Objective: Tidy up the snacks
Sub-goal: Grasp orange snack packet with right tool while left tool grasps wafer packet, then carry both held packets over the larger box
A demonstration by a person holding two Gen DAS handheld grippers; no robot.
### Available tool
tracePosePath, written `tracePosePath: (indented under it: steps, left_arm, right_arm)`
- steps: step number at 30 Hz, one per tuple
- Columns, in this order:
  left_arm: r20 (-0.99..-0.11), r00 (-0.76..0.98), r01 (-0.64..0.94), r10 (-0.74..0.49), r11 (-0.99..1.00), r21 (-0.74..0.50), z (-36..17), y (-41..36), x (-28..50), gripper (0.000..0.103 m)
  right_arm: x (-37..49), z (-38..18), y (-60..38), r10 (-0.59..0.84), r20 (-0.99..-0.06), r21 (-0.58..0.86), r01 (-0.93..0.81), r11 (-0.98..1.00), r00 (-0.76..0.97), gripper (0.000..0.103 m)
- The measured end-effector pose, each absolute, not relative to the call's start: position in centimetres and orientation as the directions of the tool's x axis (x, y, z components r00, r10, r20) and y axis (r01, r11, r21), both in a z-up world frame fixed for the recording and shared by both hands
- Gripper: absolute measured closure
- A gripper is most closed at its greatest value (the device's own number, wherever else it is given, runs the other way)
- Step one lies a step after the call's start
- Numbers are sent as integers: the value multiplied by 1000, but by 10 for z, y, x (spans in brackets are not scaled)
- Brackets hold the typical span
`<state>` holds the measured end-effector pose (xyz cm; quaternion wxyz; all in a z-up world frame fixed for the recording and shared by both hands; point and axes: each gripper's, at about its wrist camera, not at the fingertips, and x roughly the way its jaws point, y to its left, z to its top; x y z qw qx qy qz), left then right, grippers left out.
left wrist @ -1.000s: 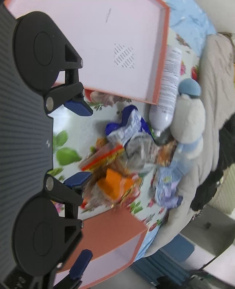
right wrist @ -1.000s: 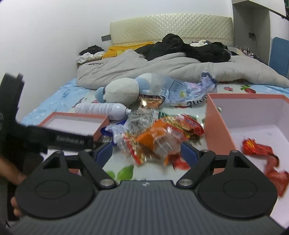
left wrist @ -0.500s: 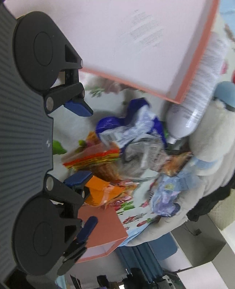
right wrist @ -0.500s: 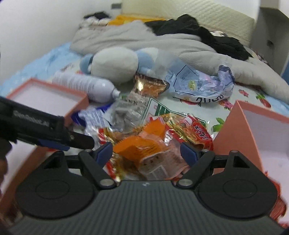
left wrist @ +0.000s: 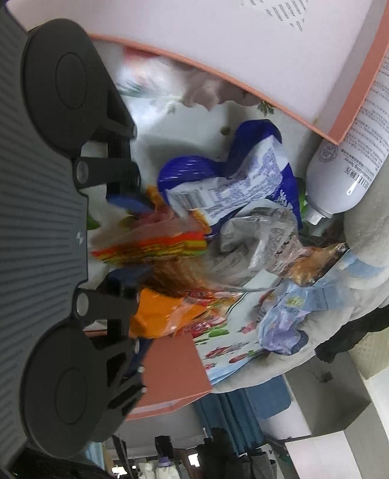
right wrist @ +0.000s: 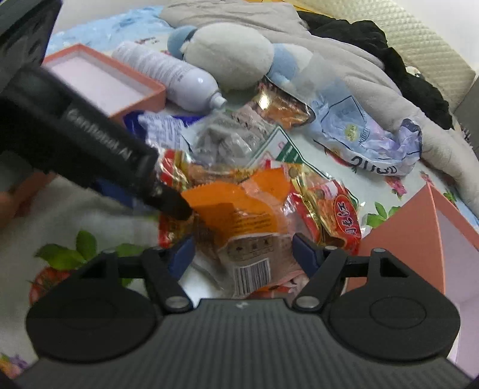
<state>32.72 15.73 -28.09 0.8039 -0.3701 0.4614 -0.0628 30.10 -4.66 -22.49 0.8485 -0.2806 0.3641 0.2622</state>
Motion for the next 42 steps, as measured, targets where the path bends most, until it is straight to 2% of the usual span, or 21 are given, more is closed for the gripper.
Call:
tracePosePath:
  steps: [1,3,9,18,27,35,42]
  left_arm:
    - [-700,567,-240,-435,725,-645,-282,156,330,78]
    - [-716,568,-250,-406,744,-620,-281,151,331,85]
    - [-710,598,-223,-372,773,-593,-271,139,319,99]
    - [-676,662,-161,-323,820,-549,-229,116,266,102]
    - [-679,706,-137,-202,901,-411,-182,75,210,103]
    - [-652,744,-153,-146,913,-379,-151,58,164,103]
    - [-639,755,-144,-149,912,-383,-133,44,131,103]
  right_arm:
    - [302,-225,-50,237,-761,-285,-640,713,603,47]
    - [303,-221,-57,241,-764,-259,-627,735,598,48]
    - [297,-211,-76,261,-739,-200,-572,796,621,58]
    - [250,-186,-99,267,-660,-164,-482,861,702,63]
    - [203,-154,-125,332,-608,-86,-476,875,721,63]
    - [166,-129,-149,379,-543,-19,-462,887,749,64]
    - [143,-123,-167,394,-523,-3,-464,886,755,64]
